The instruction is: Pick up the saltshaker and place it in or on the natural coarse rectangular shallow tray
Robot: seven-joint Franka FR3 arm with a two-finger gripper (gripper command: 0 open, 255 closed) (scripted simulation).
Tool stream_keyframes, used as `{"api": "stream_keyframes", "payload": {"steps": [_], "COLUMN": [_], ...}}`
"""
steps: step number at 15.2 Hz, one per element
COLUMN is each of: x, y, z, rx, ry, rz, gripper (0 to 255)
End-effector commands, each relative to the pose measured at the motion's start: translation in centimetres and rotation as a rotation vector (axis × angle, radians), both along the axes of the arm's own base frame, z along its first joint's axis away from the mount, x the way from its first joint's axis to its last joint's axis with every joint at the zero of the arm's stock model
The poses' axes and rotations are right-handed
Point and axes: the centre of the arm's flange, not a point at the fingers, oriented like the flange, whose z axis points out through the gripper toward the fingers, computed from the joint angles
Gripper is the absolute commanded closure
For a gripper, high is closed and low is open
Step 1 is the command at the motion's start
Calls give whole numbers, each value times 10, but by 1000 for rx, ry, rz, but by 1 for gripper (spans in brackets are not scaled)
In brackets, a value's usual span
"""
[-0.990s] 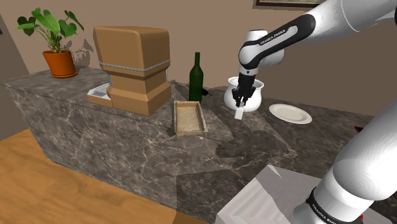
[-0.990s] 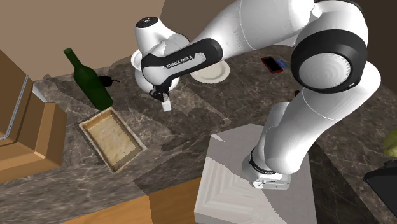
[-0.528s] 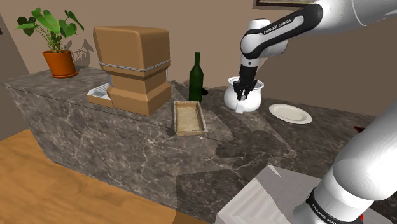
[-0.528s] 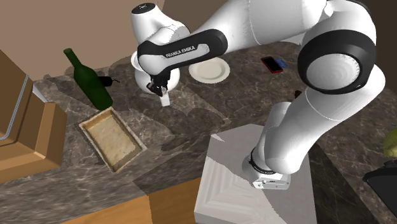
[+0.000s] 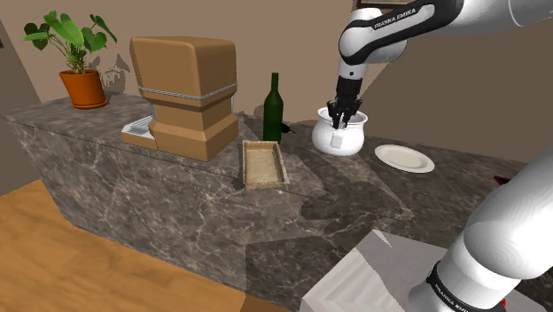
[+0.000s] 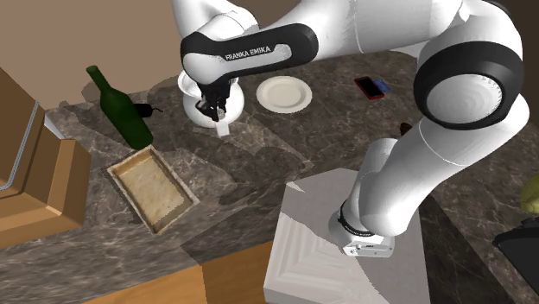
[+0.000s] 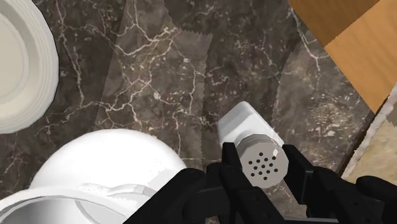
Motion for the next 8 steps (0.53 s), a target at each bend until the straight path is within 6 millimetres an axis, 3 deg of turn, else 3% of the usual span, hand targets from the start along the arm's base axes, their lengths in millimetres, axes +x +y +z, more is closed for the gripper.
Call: {"api": "stream_keyframes", "payload": {"steps": [1, 8], "x": [1, 62], "y": [0, 68], "z": [4, 20], "rx": [0, 0], "ry": [1, 1], "rz": [0, 0], "gripper": [255, 255]}}
